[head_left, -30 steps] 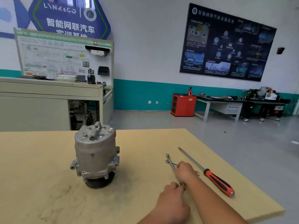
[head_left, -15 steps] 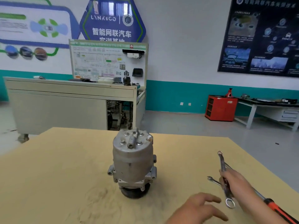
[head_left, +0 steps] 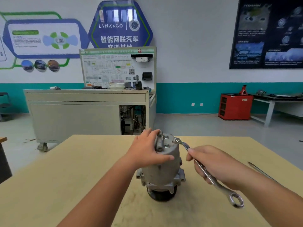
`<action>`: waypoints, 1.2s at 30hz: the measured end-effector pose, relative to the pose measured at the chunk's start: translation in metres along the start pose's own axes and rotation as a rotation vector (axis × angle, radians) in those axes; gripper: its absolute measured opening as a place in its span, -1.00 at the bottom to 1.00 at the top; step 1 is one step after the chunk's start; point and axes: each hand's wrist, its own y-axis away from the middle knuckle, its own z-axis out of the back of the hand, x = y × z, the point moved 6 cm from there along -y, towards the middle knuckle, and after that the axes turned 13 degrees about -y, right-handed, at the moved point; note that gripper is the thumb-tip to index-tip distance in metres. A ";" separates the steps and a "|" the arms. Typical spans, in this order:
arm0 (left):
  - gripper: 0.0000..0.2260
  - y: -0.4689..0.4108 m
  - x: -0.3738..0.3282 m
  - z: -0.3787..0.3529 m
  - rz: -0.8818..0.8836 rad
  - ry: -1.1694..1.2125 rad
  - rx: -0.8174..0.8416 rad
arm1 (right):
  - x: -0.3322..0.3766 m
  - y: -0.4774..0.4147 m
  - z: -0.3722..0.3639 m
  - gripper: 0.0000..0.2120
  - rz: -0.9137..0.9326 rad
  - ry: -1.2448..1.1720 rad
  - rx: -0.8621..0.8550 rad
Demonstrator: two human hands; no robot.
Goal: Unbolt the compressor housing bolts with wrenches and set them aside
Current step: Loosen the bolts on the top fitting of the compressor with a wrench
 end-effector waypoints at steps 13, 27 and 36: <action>-0.41 0.003 -0.012 -0.016 0.156 0.071 -0.147 | 0.018 -0.014 -0.016 -0.65 -0.018 0.284 0.117; -0.34 0.006 -0.018 -0.020 0.218 -0.016 -0.195 | 0.014 -0.020 -0.023 -0.67 -0.112 0.042 0.155; -0.56 0.006 -0.017 -0.021 0.218 -0.004 -0.208 | 0.024 -0.025 -0.002 -0.65 -0.187 0.313 0.289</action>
